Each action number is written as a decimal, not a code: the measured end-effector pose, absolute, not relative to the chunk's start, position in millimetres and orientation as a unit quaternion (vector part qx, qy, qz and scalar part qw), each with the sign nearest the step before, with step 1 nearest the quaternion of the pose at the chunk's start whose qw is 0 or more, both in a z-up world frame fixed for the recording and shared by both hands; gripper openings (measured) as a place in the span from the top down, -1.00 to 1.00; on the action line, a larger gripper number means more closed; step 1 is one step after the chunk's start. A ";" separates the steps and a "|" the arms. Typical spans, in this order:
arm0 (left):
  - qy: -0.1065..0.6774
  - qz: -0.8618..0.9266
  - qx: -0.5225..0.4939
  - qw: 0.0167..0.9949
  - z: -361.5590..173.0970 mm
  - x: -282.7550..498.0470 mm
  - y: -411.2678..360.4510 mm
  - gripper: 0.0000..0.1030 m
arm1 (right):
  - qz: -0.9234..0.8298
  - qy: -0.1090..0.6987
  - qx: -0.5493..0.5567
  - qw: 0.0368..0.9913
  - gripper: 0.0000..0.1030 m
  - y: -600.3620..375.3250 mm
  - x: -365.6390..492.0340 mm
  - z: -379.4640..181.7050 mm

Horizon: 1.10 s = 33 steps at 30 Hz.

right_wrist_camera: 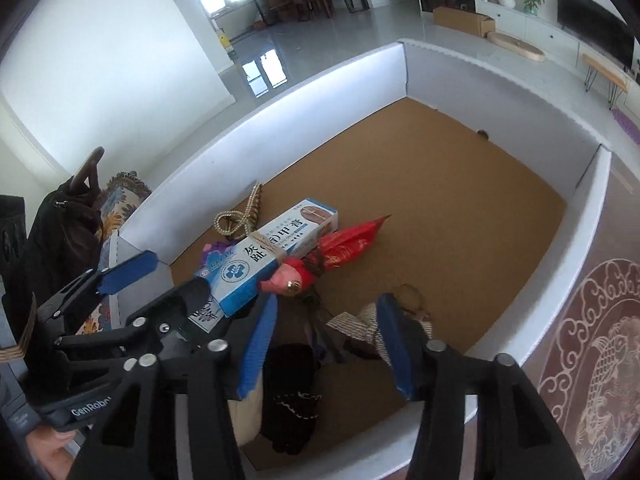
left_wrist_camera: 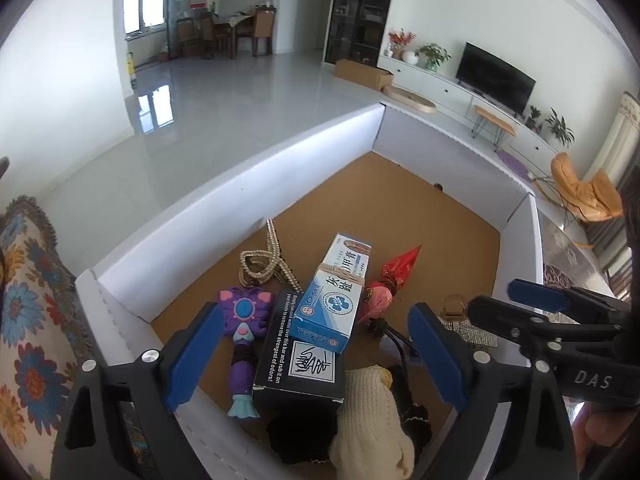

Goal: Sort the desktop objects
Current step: 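Carry the candy and nail cream box in both tools over the white box, then open both tools to drop the candy and nail cream box into the box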

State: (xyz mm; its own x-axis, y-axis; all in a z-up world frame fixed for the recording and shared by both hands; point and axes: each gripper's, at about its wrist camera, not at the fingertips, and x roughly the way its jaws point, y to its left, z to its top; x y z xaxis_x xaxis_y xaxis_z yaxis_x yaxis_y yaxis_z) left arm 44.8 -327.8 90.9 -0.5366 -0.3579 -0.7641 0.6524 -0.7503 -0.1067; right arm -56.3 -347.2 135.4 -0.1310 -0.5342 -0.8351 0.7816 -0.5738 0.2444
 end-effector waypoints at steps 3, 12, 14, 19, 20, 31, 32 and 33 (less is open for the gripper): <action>0.195 -0.838 0.365 0.356 102.4 52.3 -315.9 -0.89 | -0.768 0.130 0.456 0.432 -0.61 -322.3 -59.7 160.8; 0.312 -0.796 0.353 0.381 98.1 80.0 -307.9 -0.89 | -0.782 0.156 0.443 0.410 -0.61 -285.8 -63.8 168.4; 0.282 -0.787 0.364 0.412 99.7 78.1 -305.2 -0.89 | -0.781 0.172 0.441 0.407 -0.61 -285.5 -61.3 166.3; 0.180 -0.776 0.385 0.466 109.0 73.5 -293.7 -0.89 | -0.782 0.181 0.435 0.409 -0.61 -285.9 -61.0 167.3; 0.169 -0.779 0.385 0.466 110.1 72.7 -292.0 -0.89 | -0.781 0.180 0.435 0.410 -0.61 -287.1 -61.3 167.6; 0.138 -0.784 0.392 0.460 111.0 72.3 -284.4 -0.89 | -0.774 0.207 0.428 0.418 -0.62 -301.0 -54.0 163.2; 0.137 -0.785 0.394 0.459 110.1 71.7 -283.9 -0.89 | -0.773 0.209 0.428 0.419 -0.61 -300.9 -53.4 162.3; 0.137 -0.785 0.396 0.456 109.3 71.0 -283.3 -0.89 | -0.773 0.209 0.428 0.419 -0.61 -301.0 -53.1 161.4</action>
State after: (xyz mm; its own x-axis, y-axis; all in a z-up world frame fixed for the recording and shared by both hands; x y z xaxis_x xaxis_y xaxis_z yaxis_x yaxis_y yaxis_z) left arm 71.0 -283.3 109.3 -0.2703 -0.6077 -0.7468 0.8247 -0.5464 0.1461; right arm -53.1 -301.0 161.4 -0.2822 -0.4688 -0.8370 0.8273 -0.5607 0.0351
